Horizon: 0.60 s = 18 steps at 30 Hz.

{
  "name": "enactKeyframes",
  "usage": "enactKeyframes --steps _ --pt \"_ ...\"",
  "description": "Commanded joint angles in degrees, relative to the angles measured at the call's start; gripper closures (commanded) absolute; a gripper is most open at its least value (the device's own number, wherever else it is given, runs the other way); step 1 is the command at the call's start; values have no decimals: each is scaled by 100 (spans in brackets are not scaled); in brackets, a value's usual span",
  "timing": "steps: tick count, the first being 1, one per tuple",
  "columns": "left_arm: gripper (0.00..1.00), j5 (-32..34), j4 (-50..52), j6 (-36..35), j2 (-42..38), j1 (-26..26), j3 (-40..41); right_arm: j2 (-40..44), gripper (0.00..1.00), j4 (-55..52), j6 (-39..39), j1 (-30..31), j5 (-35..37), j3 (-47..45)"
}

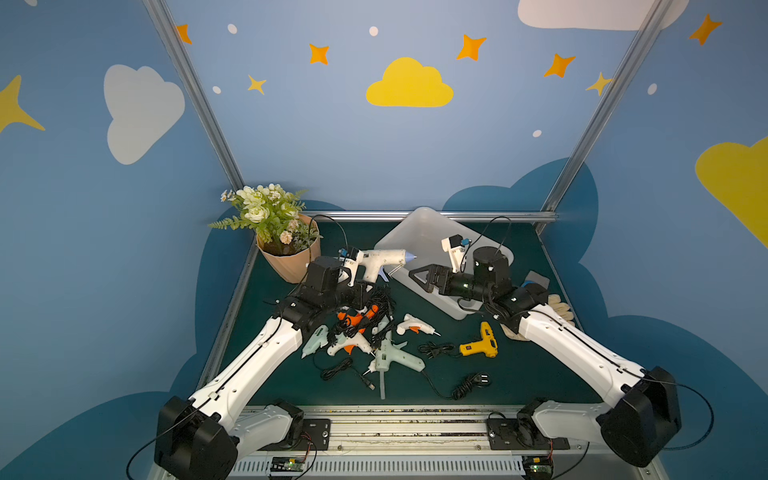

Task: Put the hot melt glue gun into the storage box
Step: Pick up the hot melt adhesive gun from the center of the board.

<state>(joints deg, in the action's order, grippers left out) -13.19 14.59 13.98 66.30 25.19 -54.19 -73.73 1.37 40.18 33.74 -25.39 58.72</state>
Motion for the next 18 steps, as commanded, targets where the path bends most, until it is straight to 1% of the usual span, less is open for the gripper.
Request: enactKeyframes --steps 1,6,10,11,18 --pt "97 -763 -653 -290 -125 34 -144 -178 2 1009 440 -141 -580 112" --pt "97 -1042 -781 -358 -73 90 -152 -517 2 1064 554 -183 -779 422" --pt "97 -1170 -872 -363 -36 116 -144 -705 2 1209 622 -158 -844 477" --pt "97 -1177 -891 -349 -30 125 -144 -738 4 1241 644 -152 -853 480" --pt "97 -1221 -966 -270 100 170 -170 -949 28 1347 649 -43 -850 552"
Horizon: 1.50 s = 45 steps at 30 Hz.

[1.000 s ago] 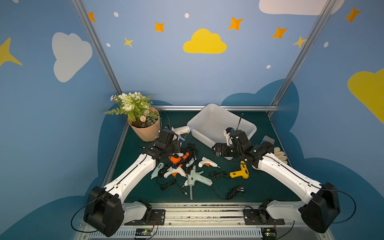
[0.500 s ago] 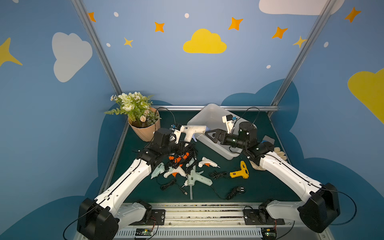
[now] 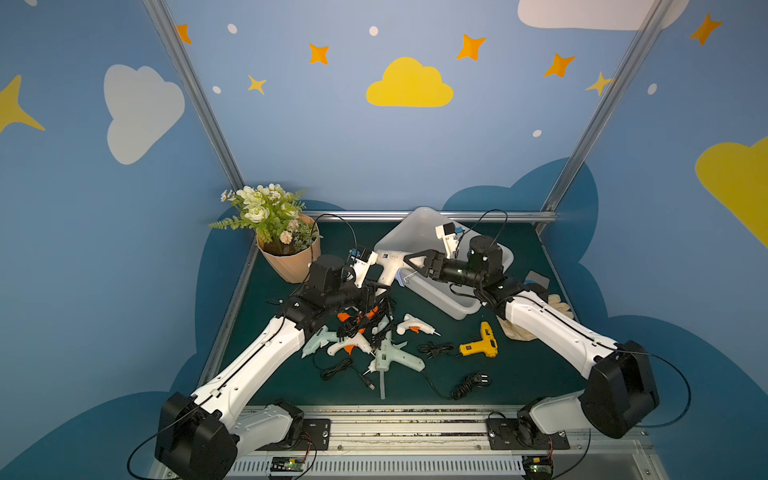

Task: Put the hot melt glue gun into the storage box
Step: Pick up the hot melt adhesive gun from the center of the board, then place the hot melt adhesive gun in the storage box.

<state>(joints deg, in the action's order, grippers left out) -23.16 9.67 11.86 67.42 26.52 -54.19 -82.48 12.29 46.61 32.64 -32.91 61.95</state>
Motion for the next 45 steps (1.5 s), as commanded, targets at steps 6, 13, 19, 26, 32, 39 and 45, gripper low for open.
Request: enactKeyframes --steps 6,13,19,26,32,39,45 --pt "91 1 -440 -2 -106 48 -114 -37 72 152 -28 80 -16 275" --pt "0 769 -672 271 -793 46 298 264 100 -248 -171 -164 423 547" --pt "0 1680 -908 484 -2010 46 786 150 100 -498 -80 -549 252 1339" --pt "0 2935 -640 567 -3244 37 1203 -50 100 -864 -102 -1069 403 2505" --pt "0 3481 -73 636 -3360 28 1124 -251 100 -1337 -346 -1627 620 3070" --pt "0 3981 472 834 -3226 2 1104 -279 100 -1804 -732 -2365 917 2534" --pt "0 4196 936 1003 -3200 -42 1109 -415 100 -1834 -892 -2819 809 1715"
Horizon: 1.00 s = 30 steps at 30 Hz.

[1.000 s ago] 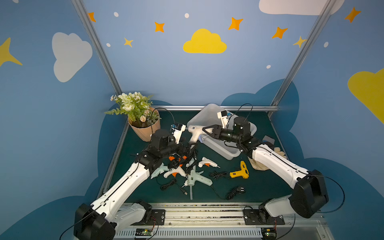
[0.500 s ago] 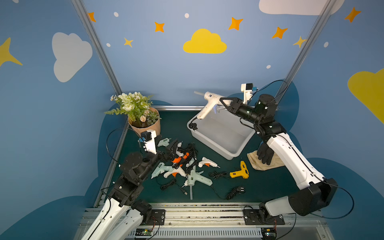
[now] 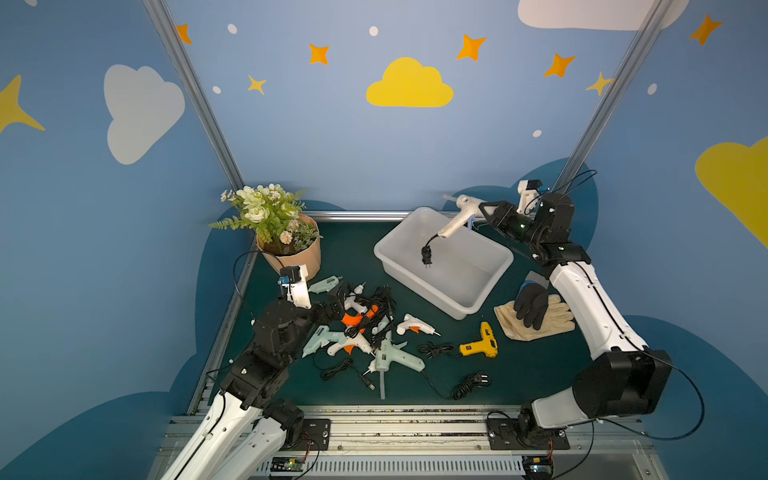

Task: Put the hot melt glue gun into the storage box
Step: Place the hot melt adhesive gun in the storage box.

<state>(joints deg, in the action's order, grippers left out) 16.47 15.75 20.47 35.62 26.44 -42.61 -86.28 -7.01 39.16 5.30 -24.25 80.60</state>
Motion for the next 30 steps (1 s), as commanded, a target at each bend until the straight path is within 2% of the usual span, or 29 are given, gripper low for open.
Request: enactKeyframes --steps 1,12,18,25,26,28,30 --pt "0 231 370 171 -8 -50 -46 -84 100 104 -182 -95 -67 -257" --pt "0 -157 851 718 239 -108 156 -1172 100 272 -114 212 -413 -690" --pt "0 -313 1031 1000 220 -130 305 -1987 100 -339 -474 590 -402 -112" --pt "0 -391 1197 1118 322 -156 253 -2937 100 -1172 -795 847 103 712" --pt "0 -375 1220 1134 332 -173 251 -3045 92 -1361 -844 870 262 839" --pt "0 -386 1249 1145 341 -191 250 -3218 86 -1708 -970 893 504 1026" --pt "0 -407 1248 1158 366 -215 255 -3333 76 -1991 -1051 885 682 1162"
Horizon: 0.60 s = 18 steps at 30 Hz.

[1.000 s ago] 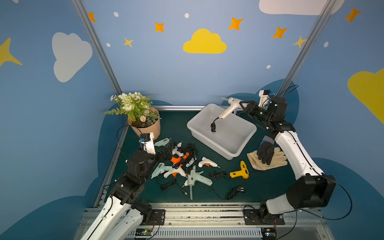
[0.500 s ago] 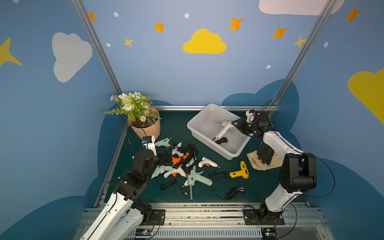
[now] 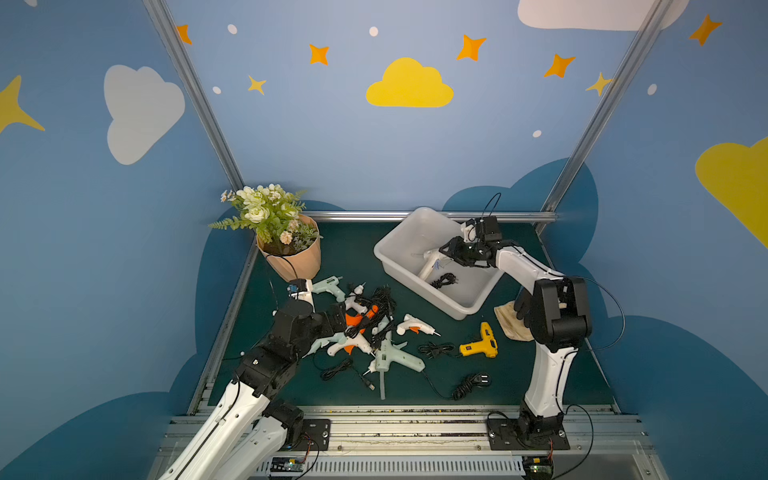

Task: Put the hot melt glue gun into the storage box
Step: Place the hot melt adhesive gun in the storage box.

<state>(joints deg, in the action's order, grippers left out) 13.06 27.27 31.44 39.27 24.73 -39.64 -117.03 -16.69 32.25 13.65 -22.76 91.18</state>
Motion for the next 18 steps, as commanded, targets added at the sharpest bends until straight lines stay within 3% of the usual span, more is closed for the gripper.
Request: enactKeyframes --steps 1,11,18 --pt "0 -89 98 73 23 -56 -32 -292 71 -1134 -406 42 591 135" --pt "0 -372 18 110 281 -144 -33 106 32 -1645 -658 34 1258 146" --pt "0 -461 -21 129 387 -184 -22 884 19 -2082 -921 53 1892 89"
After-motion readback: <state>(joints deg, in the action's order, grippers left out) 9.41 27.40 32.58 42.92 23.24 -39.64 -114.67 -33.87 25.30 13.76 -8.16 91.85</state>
